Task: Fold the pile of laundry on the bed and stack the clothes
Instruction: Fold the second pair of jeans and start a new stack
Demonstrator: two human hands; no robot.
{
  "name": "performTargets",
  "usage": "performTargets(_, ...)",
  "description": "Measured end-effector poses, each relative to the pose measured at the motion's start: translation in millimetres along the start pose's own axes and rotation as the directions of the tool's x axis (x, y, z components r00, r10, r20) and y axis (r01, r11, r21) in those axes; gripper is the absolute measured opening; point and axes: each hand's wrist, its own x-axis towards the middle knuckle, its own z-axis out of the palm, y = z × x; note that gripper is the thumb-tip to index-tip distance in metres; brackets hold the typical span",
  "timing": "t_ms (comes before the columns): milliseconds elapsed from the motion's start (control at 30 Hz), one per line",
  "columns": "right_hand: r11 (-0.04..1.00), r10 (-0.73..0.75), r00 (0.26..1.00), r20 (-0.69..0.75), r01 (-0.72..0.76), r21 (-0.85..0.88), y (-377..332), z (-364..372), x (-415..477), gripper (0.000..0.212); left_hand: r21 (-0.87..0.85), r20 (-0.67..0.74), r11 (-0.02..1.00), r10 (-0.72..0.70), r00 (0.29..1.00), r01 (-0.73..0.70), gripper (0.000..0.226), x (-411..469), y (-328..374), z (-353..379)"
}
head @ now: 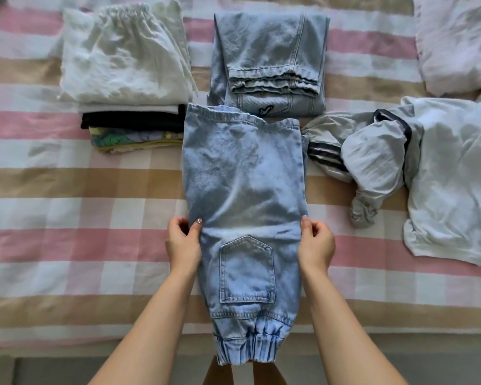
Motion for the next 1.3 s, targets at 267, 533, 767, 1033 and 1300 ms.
performTargets(267,0.998,-0.042,0.996,0.083,0.045,-0.037,-18.3,-2.6,28.8,0.02,-0.032,0.081,0.999,0.037,0.996,-0.035,0.034,23.3,16.9,0.0)
performTargets(533,0.98,-0.197,0.971,0.135,0.194,0.032,-91.2,25.5,87.6,0.025,-0.253,0.105,0.961,0.146,0.984,-0.115,0.024,87.1,77.3,8.1)
performTargets(767,0.99,-0.126,0.992,-0.033,0.128,0.055,-88.5,34.2,94.6,0.016,-0.213,0.209,0.967,0.185,0.96,-0.14,0.011,110.8,95.2,14.9)
performTargets(1033,0.995,-0.043,0.993,-0.112,0.053,0.086,-85.9,39.1,93.9,0.025,-0.25,0.247,0.967,0.105,0.963,-0.041,0.014,113.7,97.2,15.6)
performTargets(1300,0.979,0.002,1.0,-0.006,0.0,0.203,-89.2,42.6,94.3,0.017,-0.298,0.535,0.867,-0.195,0.822,0.4,0.027,113.5,118.1,8.4)
